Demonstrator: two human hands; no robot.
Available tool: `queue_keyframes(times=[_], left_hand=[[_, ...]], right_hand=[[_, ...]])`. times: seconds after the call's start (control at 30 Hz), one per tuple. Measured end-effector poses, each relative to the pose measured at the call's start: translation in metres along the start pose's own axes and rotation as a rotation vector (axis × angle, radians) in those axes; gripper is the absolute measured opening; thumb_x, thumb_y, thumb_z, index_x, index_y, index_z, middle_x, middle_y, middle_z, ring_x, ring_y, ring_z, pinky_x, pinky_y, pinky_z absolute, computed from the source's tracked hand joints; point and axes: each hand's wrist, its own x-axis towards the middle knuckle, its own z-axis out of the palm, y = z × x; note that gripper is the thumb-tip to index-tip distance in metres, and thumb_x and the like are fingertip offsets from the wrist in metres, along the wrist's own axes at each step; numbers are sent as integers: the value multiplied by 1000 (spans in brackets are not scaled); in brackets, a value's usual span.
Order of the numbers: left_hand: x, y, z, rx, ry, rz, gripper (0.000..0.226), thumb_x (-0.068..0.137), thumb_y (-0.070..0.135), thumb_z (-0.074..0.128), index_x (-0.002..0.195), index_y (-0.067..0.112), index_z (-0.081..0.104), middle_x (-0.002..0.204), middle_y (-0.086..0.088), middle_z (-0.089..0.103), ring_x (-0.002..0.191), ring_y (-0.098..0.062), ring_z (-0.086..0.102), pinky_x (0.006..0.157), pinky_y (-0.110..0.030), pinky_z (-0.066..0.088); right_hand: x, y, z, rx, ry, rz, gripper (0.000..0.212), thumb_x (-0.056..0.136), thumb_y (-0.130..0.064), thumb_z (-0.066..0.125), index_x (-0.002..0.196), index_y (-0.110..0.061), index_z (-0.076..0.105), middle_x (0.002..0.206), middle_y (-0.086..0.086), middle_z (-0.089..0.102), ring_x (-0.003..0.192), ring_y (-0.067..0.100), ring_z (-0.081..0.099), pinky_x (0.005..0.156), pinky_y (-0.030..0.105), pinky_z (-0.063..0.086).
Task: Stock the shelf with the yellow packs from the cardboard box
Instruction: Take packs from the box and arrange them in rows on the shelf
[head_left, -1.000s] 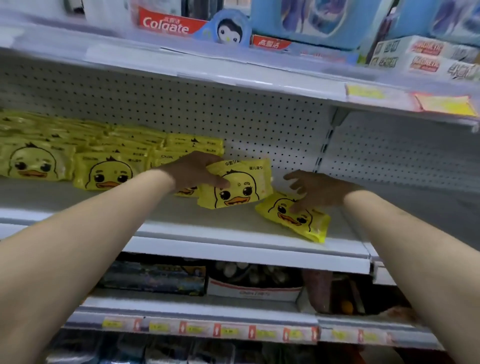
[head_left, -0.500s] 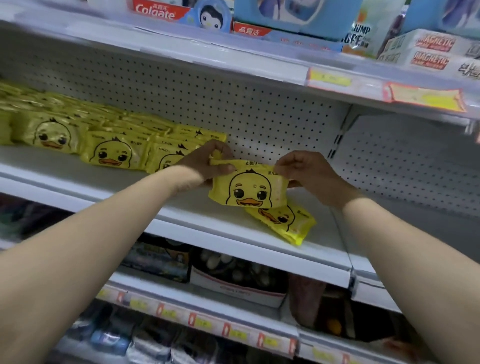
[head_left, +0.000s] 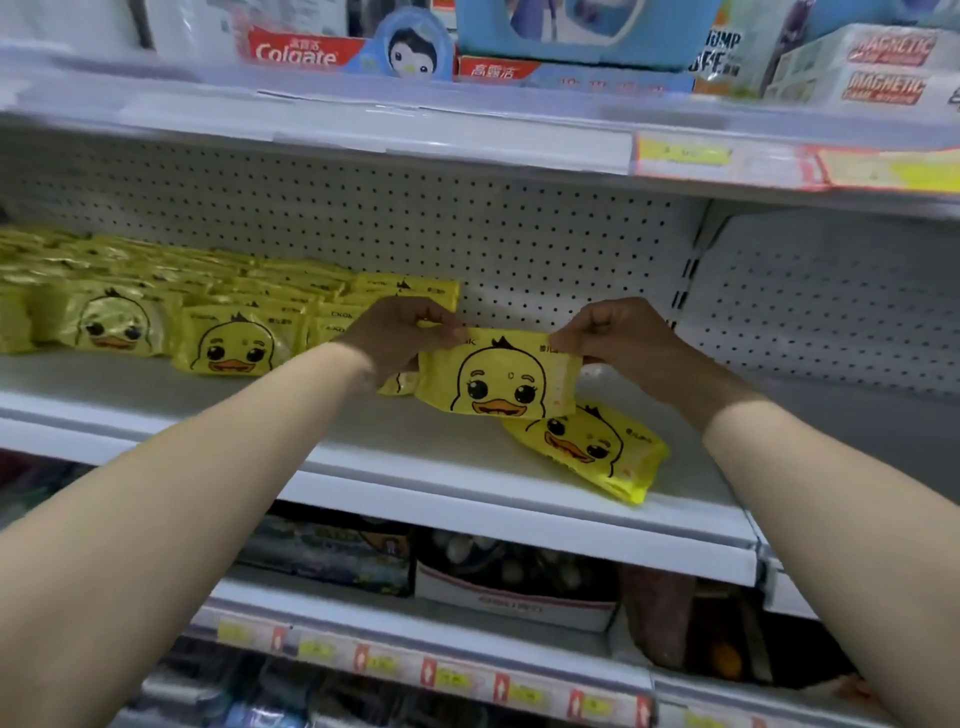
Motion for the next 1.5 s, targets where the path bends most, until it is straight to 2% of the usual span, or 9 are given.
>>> queue_keyframes(times=[0.17,0.3,0.43,0.53,0.7,0.8,0.93,1.13,1.5], left_hand=[[18,-1,-10,-77,-273,-87,11,79,14,73,82,15,62,90,-4,72,93,-23,67,85,-37,56],[29,8,-5,309,-285,-3,12,87,16,71,94,17,61,101,-5,72,100,-21,66,80,-32,51],[35,15,10,651,-413,28,59,63,54,83,112,29,61,110,10,68,106,-10,62,91,-33,50],[35,16,22,867,-456,87,43,71,45,83,104,23,67,100,6,69,96,-15,64,85,-36,52],[43,17,16,909,-439,81,35,70,42,84,95,23,70,94,6,69,90,-16,65,82,-36,53],[53,21,11,944,-406,66,40,71,41,84,102,20,71,98,2,69,92,-19,64,81,-33,51],[73,31,10,980,-371,86,42,72,40,84,104,17,70,88,6,66,76,-10,60,62,-24,45],[110,49,23,1027,-328,170,47,75,39,81,112,12,69,103,-4,67,92,-21,64,75,-29,50],[186,23,24,1165,-220,213,61,83,38,75,130,3,58,130,-15,58,117,-30,55,96,-35,44]], right_hand=[[1,1,-4,-37,-3,-14,5,83,-15,77,82,-11,74,90,6,77,93,21,73,86,33,56],[-1,1,-1,-36,31,29,8,88,-8,73,96,-10,71,86,4,75,80,15,71,77,36,58],[-5,1,8,-5,65,23,33,84,-6,77,113,-15,65,88,15,74,85,28,72,77,47,57],[-7,1,10,-77,78,10,34,83,-13,79,113,-19,66,92,15,75,93,34,71,87,52,55],[-17,5,-12,-287,-24,189,74,65,-58,83,130,-32,57,119,-8,68,104,11,68,97,42,55],[-32,7,-23,-603,-231,451,106,49,-80,77,141,-36,46,130,-9,61,109,14,64,97,36,54],[-40,8,-23,-749,-295,569,79,63,-67,80,126,-23,63,119,-1,68,104,18,66,92,37,57],[-38,4,-22,-639,-329,500,37,70,-45,86,99,-24,76,94,-9,77,92,14,73,94,36,56],[-28,18,-21,-783,-35,247,29,70,-34,88,88,-26,67,85,-11,64,74,0,59,54,17,41]])
